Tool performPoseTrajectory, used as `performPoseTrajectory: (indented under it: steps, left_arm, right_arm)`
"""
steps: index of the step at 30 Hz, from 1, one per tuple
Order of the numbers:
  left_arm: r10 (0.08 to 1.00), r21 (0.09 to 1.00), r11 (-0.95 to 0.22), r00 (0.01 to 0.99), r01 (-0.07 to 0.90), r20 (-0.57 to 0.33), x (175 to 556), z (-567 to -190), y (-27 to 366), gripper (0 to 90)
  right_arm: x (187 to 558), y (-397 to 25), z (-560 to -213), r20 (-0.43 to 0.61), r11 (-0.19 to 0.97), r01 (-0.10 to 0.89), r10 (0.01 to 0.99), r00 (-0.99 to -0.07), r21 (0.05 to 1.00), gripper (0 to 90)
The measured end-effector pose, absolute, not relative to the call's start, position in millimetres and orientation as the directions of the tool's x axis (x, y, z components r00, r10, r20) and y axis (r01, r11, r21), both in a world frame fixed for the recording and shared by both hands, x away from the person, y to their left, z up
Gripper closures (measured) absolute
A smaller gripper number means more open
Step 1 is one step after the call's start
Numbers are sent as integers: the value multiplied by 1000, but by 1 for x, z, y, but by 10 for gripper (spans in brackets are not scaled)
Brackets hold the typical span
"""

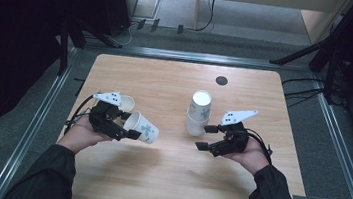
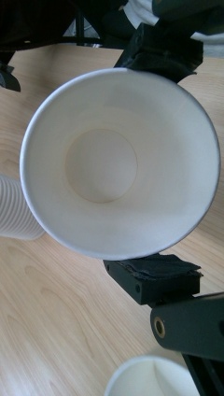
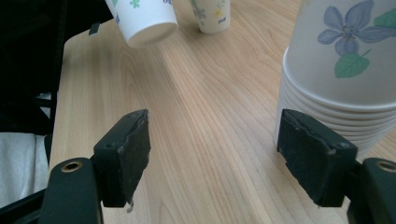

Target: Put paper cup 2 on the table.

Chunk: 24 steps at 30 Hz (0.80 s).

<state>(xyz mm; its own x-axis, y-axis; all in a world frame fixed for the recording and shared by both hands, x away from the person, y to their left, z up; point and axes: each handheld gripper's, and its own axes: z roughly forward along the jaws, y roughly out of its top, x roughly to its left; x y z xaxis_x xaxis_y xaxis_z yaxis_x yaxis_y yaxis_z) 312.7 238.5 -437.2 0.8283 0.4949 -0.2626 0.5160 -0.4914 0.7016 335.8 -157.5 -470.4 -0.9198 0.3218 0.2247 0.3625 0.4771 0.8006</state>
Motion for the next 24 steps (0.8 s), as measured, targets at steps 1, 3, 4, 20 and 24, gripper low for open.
performPoseTrajectory:
  steps: [1,3,4,20,24]
  left_arm:
    - [498,699,-495,828,516,-259,313,-436,240,222]
    - [511,687,-511,826,516,-240,312,-432,246,222]
    - [511,687,-511,826,516,-240,312,-432,246,222]
    - [577,595,-585,798,551,-172,312,-427,281,224]
    - [596,546,-625,793,558,-127,313,-428,287,224]
  right_arm:
    - [336,-158,-470,225,477,362,322,-920,801,259]
    - [335,-158,-470,214,486,348,310,-926,802,260]
    - [335,-158,-470,214,486,348,310,-926,802,260]
    - [335,-159,-472,193,499,344,330,-924,795,260]
    - [336,-158,-472,193,499,345,331,-923,795,260]
